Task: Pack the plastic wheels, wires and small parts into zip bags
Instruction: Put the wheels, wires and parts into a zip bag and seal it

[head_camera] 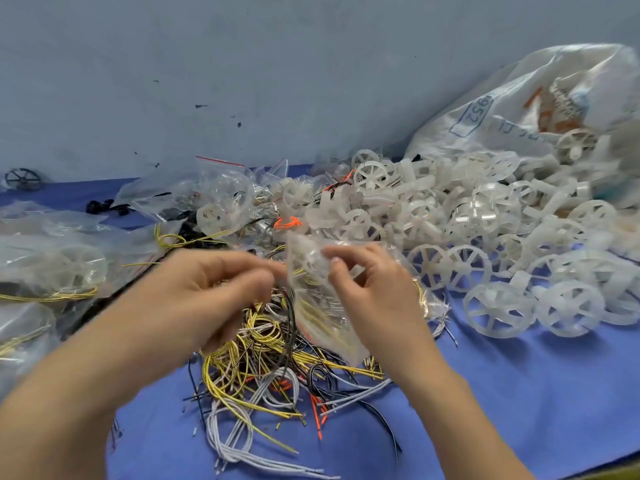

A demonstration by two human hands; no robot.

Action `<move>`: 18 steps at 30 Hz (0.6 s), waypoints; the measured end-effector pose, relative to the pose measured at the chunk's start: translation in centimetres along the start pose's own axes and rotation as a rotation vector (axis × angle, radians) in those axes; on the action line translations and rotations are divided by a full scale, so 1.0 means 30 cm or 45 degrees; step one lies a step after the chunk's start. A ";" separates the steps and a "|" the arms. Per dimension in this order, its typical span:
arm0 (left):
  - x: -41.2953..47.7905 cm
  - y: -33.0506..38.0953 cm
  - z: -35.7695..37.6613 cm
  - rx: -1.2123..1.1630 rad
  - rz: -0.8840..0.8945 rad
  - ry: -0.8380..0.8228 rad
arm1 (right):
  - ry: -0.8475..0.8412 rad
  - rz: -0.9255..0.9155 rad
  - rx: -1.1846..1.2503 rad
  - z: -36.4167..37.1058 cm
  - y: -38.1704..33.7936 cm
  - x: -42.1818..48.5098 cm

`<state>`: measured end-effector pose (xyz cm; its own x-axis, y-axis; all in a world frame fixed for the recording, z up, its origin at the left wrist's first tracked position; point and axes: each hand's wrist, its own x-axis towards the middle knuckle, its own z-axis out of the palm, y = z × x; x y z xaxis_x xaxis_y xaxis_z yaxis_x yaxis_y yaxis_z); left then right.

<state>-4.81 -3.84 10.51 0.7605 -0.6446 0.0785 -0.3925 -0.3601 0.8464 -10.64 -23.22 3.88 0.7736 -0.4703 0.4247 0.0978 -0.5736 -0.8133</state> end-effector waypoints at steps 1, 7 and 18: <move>0.001 0.004 0.020 0.064 -0.053 -0.133 | -0.041 -0.010 -0.030 0.012 -0.004 -0.008; 0.088 -0.038 0.172 -0.150 -0.215 -0.197 | -0.081 -0.100 -0.150 0.044 -0.019 -0.055; 0.193 -0.068 0.294 -0.529 -0.192 -0.062 | 0.070 -0.341 -0.417 0.016 -0.044 -0.087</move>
<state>-4.19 -12.79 4.59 0.7643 -0.6400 -0.0784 -0.0305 -0.1574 0.9871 -12.49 -20.92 3.67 0.7123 -0.3056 0.6318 0.0797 -0.8592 -0.5054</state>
